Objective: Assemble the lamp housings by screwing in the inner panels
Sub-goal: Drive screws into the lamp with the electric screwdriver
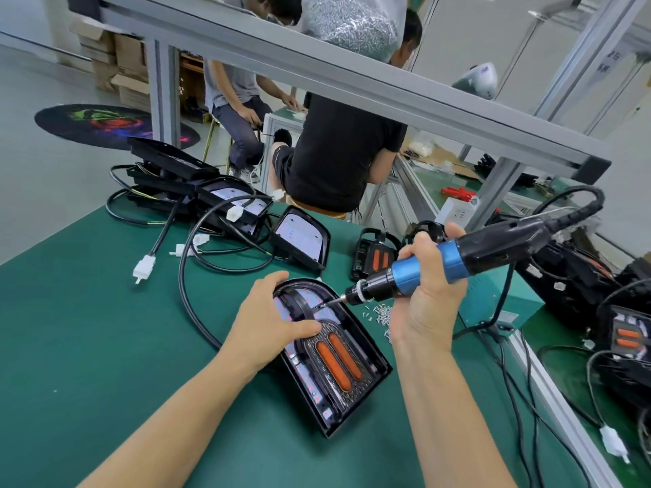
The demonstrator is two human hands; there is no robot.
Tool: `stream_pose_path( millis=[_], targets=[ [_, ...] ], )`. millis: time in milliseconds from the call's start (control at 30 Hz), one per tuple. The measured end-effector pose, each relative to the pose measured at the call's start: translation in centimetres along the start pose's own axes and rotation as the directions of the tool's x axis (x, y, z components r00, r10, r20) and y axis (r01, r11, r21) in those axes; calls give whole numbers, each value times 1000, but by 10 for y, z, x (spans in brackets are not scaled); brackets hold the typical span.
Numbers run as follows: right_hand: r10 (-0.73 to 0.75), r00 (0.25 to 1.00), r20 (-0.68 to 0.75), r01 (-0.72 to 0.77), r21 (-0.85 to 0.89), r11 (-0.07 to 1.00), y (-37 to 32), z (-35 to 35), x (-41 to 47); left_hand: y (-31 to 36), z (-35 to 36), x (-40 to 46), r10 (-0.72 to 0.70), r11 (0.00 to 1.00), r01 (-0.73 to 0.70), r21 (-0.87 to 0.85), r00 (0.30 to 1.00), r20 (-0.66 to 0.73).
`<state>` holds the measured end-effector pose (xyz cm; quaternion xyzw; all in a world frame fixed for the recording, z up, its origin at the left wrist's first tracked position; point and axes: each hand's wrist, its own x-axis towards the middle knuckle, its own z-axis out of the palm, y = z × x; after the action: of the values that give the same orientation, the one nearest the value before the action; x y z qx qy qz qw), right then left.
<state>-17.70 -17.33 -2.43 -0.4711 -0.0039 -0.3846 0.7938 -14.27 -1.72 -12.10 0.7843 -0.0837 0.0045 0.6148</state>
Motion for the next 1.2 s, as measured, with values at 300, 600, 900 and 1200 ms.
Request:
stream_pose_path(
  millis=[300,600,900,1200],
  targets=[
    [-28,999,31,30,-65,997,7,6,-1,1,0,-4,12,1000,-11,7,1000,-25],
    [-13,994,109,18,-47,999,14,12,-7,6,5,-4,42,999,-42,0,998,-36],
    [-41,996,74,45,-49,998,5,7,-3,2,1,-4,-41,999,40,-20,999,-32],
    [-29,998,50,29,2,1000,-6,5,1,5,-5,-4,-93,976,100,192,995,-48]
  ],
)
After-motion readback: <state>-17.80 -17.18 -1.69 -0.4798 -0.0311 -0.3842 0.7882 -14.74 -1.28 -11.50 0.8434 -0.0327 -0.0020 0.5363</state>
